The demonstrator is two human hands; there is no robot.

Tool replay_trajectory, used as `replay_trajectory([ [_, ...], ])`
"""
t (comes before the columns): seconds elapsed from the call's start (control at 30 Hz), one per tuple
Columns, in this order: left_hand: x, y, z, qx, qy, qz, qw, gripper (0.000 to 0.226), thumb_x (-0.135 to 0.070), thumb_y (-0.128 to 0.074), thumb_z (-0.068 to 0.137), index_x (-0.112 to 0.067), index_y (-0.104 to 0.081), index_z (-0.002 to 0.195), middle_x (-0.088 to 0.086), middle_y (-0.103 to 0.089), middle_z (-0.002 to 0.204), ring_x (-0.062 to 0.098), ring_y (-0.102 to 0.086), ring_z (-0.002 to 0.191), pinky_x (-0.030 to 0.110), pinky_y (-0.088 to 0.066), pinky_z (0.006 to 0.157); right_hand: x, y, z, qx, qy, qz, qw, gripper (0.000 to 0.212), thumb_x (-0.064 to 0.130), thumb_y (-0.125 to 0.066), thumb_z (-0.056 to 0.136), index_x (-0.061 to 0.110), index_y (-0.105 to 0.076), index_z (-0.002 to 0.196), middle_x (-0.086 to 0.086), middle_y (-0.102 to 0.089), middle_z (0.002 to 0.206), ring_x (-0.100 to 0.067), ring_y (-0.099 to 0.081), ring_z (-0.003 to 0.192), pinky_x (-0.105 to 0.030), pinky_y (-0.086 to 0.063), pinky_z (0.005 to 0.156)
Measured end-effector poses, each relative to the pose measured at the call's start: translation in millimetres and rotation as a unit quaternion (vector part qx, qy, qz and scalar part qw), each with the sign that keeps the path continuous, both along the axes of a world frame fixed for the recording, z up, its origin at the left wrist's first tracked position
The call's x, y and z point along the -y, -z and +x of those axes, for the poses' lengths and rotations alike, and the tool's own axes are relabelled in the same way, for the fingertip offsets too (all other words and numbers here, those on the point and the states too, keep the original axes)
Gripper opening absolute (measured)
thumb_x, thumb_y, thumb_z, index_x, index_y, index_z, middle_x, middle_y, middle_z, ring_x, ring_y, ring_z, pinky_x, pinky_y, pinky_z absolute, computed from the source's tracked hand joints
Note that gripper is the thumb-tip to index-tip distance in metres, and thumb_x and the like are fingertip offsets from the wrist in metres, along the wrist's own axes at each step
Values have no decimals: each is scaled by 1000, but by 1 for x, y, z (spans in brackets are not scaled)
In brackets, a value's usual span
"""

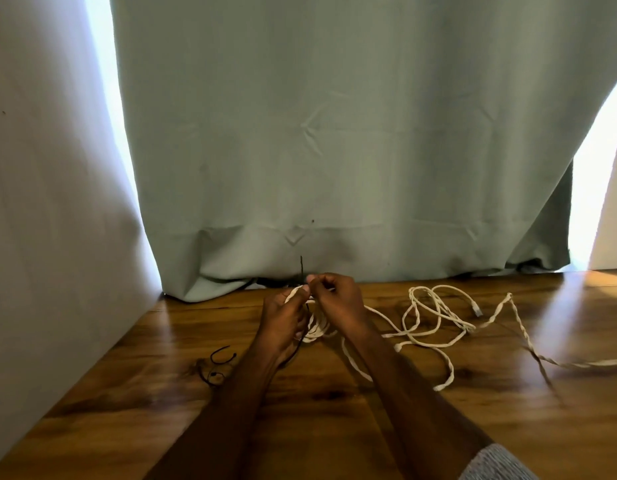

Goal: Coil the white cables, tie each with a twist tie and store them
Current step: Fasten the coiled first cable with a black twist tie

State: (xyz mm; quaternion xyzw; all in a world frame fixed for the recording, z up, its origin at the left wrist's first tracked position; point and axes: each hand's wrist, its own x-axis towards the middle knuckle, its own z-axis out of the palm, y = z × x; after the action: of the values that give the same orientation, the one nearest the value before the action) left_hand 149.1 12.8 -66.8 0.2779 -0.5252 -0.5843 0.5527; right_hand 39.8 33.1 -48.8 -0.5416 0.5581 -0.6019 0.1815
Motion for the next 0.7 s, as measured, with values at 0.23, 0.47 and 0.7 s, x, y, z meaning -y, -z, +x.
replay_trajectory([
  [0.23,-5,2,-8,46,29,-11,998,20,-16,-59,98,-5,-67,83,3,-46,48,10,-34,35,16,-24,39,-1,-9,-15,105,4,-3,995,14,16,-72,92,11,-79,81,0,-75,75,-5,-69,69,-13,-50,62],
  [0.47,-7,6,-9,108,35,-21,993,22,-16,-60,97,-1,-73,86,8,-61,57,11,-46,38,16,-30,38,4,-20,-37,185,143,-91,968,16,23,-68,96,11,-77,92,-1,-72,88,-10,-63,81,-21,-45,70],
  [0.7,2,12,-4,88,37,10,995,27,-15,-60,97,0,-62,75,5,-41,45,12,-28,33,16,-22,38,-3,-9,-22,78,9,-90,993,14,27,-73,92,15,-75,99,5,-74,91,-4,-68,86,-16,-50,70],
])
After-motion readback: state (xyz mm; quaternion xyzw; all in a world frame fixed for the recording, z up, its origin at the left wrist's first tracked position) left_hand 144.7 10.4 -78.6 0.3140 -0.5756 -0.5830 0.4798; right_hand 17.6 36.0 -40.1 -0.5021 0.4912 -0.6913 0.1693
